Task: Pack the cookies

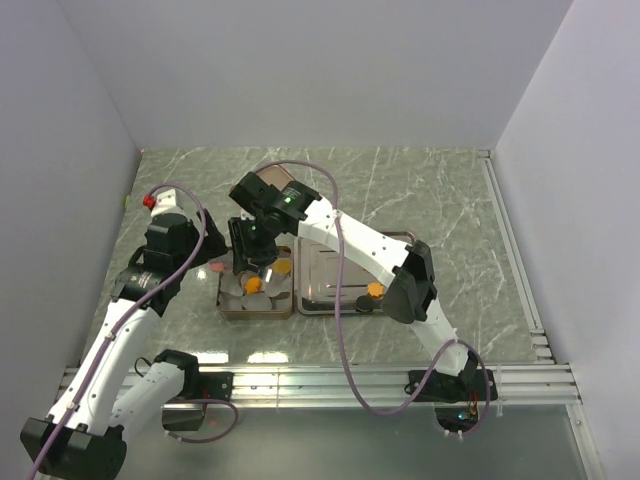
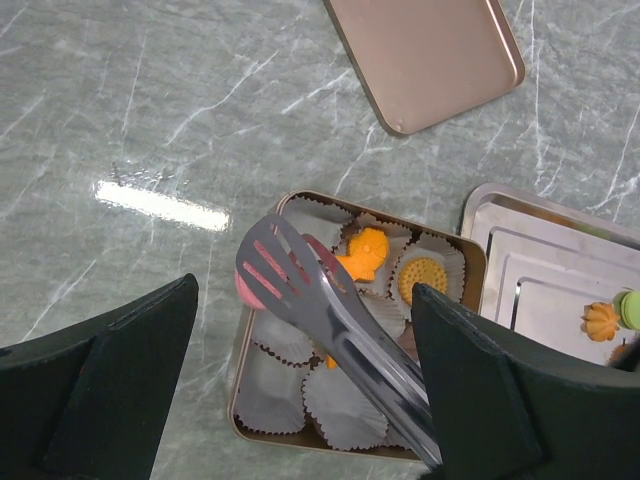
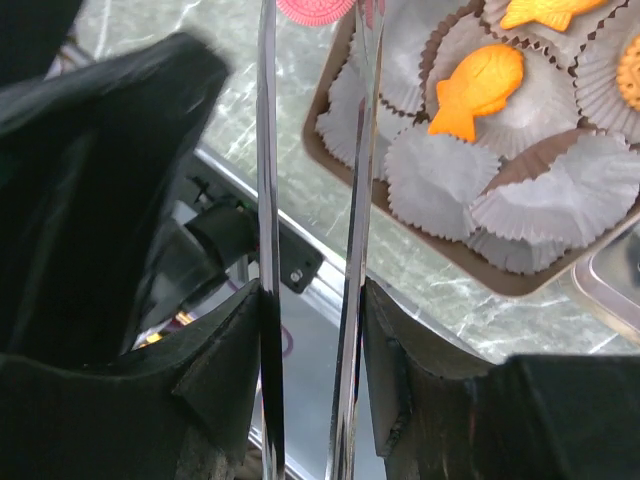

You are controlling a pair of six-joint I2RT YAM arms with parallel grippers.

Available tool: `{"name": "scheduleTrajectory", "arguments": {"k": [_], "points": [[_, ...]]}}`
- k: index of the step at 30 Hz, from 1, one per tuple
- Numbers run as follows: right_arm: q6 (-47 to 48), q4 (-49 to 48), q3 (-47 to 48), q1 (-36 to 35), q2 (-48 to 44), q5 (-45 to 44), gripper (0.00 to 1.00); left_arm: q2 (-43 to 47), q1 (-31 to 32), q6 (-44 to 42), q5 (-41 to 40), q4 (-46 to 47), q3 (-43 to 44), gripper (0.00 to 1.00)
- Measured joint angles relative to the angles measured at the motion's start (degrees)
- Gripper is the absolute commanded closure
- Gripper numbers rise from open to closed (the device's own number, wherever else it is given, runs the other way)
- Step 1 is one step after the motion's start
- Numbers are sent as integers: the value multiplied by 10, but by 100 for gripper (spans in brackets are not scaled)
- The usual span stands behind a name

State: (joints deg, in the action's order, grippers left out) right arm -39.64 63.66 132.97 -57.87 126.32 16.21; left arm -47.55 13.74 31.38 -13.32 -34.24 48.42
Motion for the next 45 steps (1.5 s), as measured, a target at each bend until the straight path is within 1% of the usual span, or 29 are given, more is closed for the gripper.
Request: {"name": "scheduleTrajectory", "arguments": {"k": [12, 21, 34, 36, 38, 45], "points": [[-13, -15, -19, 20, 5, -19, 51, 2, 1, 0, -1, -4, 0, 6], [-21, -21, -39, 30, 5, -35, 43, 0, 1, 0, -1, -4, 0, 6], [-21, -14, -36, 33, -6, -45, 42, -3, 1, 0, -1, -4, 0, 5], [-19, -14, -45, 34, -26, -51, 42, -3, 1, 0, -1, -4, 0, 5], [-18, -15, -74, 40, -67, -59, 42, -3, 1, 0, -1, -4, 0, 5], [-10, -12, -236, 82, -285, -104, 43, -2, 1, 0, -2, -5, 0, 5]]}}
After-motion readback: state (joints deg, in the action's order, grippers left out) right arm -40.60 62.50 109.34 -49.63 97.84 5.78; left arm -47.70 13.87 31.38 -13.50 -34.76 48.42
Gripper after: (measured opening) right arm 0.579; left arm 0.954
